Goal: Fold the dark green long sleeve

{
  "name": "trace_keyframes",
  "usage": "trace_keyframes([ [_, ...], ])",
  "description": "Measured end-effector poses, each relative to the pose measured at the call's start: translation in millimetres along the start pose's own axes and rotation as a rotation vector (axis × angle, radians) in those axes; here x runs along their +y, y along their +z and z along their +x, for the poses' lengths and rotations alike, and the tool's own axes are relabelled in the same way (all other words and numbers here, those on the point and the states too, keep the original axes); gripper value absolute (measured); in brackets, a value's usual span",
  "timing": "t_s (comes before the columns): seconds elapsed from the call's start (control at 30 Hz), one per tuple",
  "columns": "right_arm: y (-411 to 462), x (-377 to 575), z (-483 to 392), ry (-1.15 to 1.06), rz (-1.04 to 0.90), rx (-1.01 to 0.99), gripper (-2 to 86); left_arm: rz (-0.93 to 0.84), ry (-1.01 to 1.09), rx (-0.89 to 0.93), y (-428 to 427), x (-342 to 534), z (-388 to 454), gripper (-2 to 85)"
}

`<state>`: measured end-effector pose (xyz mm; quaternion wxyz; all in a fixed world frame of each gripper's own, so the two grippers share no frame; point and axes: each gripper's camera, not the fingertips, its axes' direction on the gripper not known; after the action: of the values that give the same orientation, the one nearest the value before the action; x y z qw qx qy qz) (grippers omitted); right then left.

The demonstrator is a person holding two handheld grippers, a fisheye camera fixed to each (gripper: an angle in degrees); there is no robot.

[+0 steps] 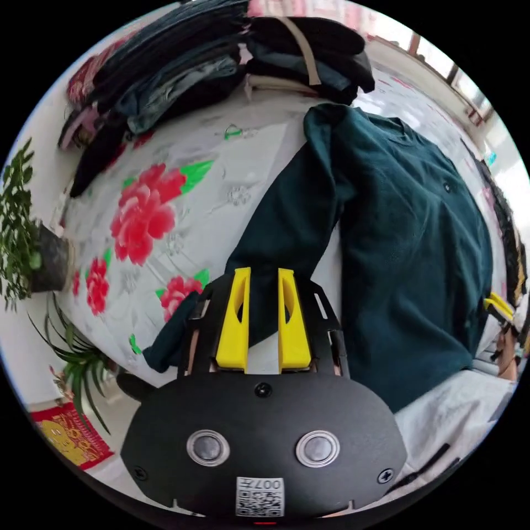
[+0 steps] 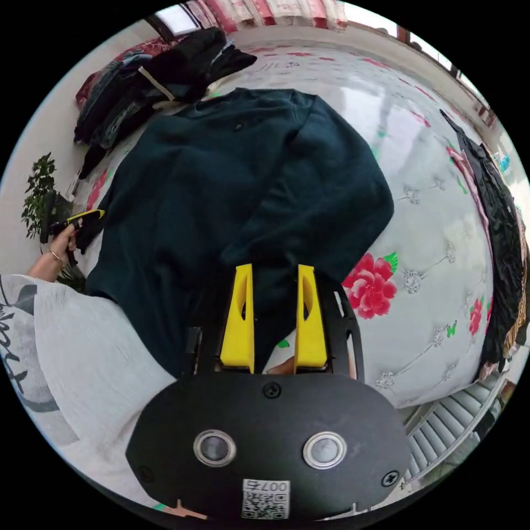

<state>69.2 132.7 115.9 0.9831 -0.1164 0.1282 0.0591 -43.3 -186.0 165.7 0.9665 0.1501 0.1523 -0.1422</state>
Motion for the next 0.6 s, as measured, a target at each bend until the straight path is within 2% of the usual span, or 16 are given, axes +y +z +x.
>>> trace_keyframes([
  [0.13,-15,-28,6,-0.136,-0.061,-0.019,2.6,-0.041,0.033,-0.01,18,-39,-21,5.7],
  [0.23,-66,-42,43,-0.171,0.061,0.057,1.1,-0.081,-0.131,-0.059,19,-76,-95,3.3],
  [0.3,-114,-53,92,-0.017,0.176,0.211,0.8,0.058,-0.308,0.023,-17,-89,-164,1.0],
  [0.43,-176,-46,182,0.347,0.319,0.218,1.6,0.164,-0.357,0.151,-45,-102,-211,1.1],
  [0.5,-198,-21,216,0.62,0.409,0.314,3.2,0.194,-0.362,0.157,-49,-95,-210,3.2],
  [0.57,-201,-5,218,0.684,0.457,0.318,4.4,0.224,-0.356,0.148,-51,-77,-202,5.8],
  [0.6,-194,1,213,0.67,0.465,0.254,5.2,0.232,-0.348,0.143,-51,-61,-195,7.0],
])
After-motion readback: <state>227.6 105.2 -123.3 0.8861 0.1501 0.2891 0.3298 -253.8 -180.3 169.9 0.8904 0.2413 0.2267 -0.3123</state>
